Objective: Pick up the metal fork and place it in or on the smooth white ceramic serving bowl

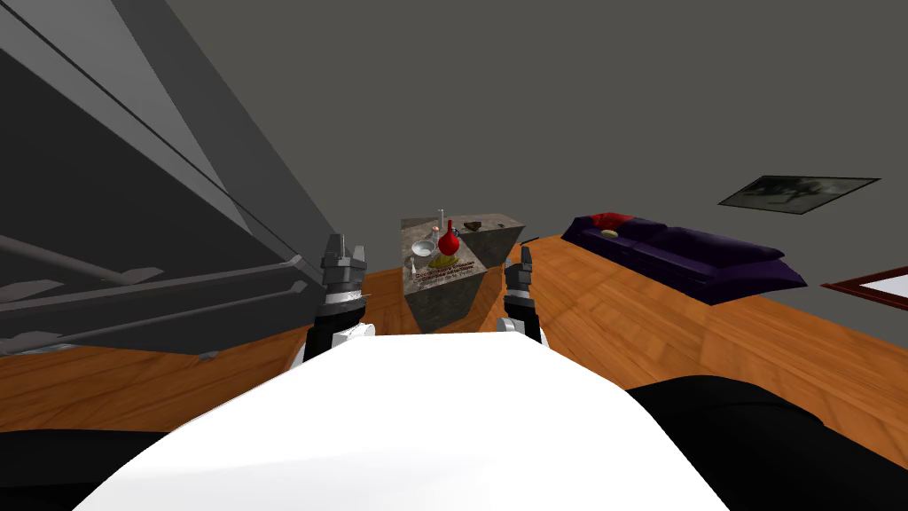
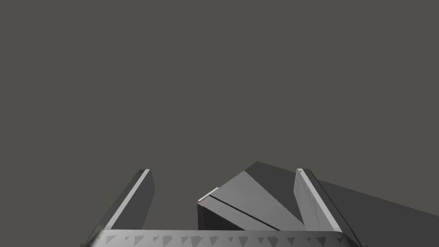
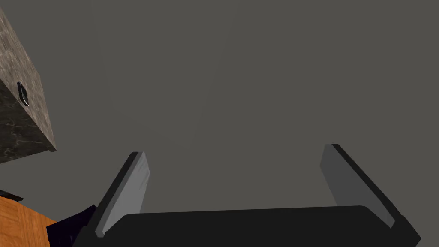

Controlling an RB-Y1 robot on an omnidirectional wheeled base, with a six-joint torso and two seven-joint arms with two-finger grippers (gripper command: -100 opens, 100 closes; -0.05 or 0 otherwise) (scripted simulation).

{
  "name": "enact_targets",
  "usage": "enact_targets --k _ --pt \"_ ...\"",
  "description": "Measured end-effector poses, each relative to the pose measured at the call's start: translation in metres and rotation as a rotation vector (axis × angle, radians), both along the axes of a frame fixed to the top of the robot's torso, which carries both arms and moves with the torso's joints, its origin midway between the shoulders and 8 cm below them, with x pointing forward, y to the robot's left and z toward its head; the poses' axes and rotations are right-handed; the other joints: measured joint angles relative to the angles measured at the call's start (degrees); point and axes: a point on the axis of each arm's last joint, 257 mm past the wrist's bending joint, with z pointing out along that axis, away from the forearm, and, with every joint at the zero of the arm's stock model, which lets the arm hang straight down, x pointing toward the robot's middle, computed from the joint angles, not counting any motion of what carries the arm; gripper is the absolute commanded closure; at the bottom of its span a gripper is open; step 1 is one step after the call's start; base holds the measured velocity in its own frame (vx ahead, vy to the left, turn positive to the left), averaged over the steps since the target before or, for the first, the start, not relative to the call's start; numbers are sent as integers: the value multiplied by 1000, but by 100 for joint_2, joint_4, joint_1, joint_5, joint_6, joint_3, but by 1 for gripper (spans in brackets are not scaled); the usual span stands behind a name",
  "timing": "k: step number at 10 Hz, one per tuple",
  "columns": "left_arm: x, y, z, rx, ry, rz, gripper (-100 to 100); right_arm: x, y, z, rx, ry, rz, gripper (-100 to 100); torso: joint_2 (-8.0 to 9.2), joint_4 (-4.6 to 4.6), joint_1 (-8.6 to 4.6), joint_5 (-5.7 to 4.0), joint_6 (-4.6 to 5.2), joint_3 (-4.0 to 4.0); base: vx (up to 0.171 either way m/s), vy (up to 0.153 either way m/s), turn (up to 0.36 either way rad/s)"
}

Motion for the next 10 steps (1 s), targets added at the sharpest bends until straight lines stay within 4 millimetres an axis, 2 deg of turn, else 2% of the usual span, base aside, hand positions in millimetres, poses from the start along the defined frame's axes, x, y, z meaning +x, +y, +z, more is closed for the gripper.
enact_targets --k 2,10 --pt "7 -2 -4 17 21 -23 -100 0 0 0 0 0 0 0 11 2 14 3 1 6 -48 41 -38" --pt "55 -11 -29 47 163 -109 -100 0 0 0 0 0 0 0 20 5 17 4 0 12 -63 55 -43"
